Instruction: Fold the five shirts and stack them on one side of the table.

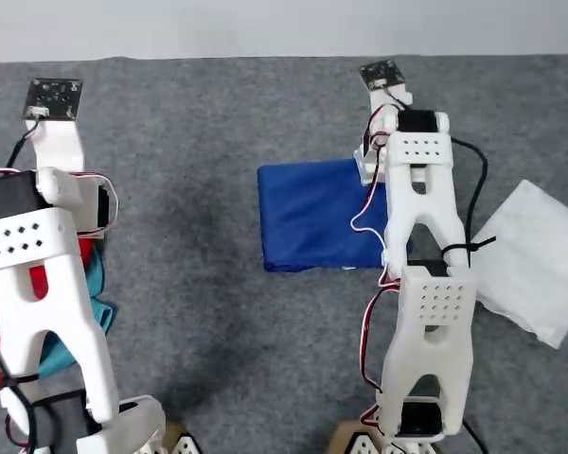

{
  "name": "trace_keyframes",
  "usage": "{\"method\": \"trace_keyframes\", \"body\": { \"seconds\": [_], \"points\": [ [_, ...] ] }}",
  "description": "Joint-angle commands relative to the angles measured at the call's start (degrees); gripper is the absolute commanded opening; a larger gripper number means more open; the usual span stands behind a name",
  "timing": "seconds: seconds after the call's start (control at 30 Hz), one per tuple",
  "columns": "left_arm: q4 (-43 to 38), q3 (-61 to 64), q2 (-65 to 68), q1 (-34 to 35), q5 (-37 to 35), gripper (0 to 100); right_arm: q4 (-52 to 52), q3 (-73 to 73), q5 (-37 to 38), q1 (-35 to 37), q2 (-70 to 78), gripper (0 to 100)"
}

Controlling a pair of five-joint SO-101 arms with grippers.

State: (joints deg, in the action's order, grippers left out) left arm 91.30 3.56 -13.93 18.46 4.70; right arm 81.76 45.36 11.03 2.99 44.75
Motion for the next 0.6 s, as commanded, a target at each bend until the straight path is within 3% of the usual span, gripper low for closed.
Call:
{"method": "trace_keyframes", "body": {
  "seconds": [0.0,0.27,0.57],
  "points": [
    [0.2,-0.1,-1.8,0.4,0.7,0,5.0,3.1,-5.4,1.5,-4.4,22.3],
    [0.2,-0.1,-1.8,0.4,0.7,0,11.4,2.9,-15.7,4.3,-0.1,22.5],
    [0.2,2.3,-1.8,0.4,0.7,0,11.5,3.0,-23.6,4.6,9.3,32.9]
  ]
}}
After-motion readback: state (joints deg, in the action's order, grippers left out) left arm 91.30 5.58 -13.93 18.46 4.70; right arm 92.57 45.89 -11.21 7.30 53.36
